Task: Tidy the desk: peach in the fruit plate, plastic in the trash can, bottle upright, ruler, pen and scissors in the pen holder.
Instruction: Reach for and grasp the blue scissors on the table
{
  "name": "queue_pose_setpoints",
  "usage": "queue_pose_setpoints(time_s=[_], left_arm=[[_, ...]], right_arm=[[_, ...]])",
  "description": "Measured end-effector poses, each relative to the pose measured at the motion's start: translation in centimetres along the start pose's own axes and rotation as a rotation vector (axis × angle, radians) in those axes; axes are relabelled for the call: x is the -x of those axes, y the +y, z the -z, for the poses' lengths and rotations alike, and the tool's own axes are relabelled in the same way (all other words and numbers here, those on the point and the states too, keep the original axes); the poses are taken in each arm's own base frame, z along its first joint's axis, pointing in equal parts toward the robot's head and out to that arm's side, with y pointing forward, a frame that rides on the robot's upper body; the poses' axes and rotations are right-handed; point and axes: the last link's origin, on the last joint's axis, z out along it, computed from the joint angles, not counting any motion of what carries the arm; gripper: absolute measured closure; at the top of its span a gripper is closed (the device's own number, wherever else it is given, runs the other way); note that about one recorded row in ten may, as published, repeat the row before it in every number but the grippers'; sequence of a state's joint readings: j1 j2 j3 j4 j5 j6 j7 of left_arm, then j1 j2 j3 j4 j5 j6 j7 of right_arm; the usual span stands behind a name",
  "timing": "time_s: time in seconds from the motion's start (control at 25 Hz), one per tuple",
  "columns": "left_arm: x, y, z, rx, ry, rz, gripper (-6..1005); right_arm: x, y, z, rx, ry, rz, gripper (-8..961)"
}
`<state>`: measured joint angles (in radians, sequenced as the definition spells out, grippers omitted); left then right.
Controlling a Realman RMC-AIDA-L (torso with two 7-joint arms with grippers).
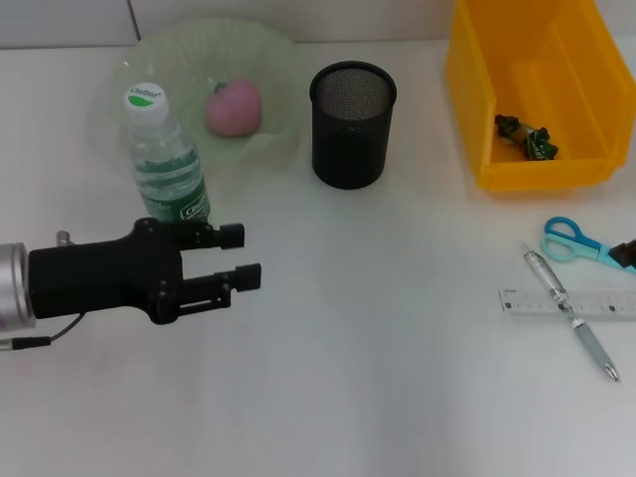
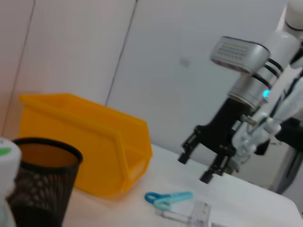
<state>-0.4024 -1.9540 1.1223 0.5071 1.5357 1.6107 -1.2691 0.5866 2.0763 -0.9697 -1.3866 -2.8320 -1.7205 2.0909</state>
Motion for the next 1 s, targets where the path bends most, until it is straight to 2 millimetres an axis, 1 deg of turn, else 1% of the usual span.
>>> queue_pose_setpoints(time_s=[0.08, 0.28, 0.52, 0.64, 0.96, 1.0], left_arm=[[0.1, 0.1, -0.8, 0.046, -0.067, -0.003, 422], [0.1, 0.3, -1.8, 0.089, -0.129, -0.021, 423], [-0.1, 0.2, -2.1, 0.089, -0.130, -0.020, 423], [0.0, 0.2, -2.1, 0.087, -0.130, -0.017, 423], [0.4, 0.3, -2.3, 0.077, -0.129, -0.005, 422], [0.4, 0.3, -2.4, 0.076, -0.128, -0.004, 422]], right_arm=[[0.1, -0.3, -1.1, 0.002, 0.003, -0.003, 120], [0.4, -0.7, -2.8, 0.010, 0.014, 0.006, 120], [0.8, -1.0, -4.4, 0.014, 0.034, 0.024, 119], [0.9, -1.1, -4.8, 0.003, 0.043, 0.037, 119], [1.1, -1.2, -5.0, -0.008, 0.052, 0.088, 391], [1.1, -1.2, -5.1, -0.007, 0.050, 0.095, 413]])
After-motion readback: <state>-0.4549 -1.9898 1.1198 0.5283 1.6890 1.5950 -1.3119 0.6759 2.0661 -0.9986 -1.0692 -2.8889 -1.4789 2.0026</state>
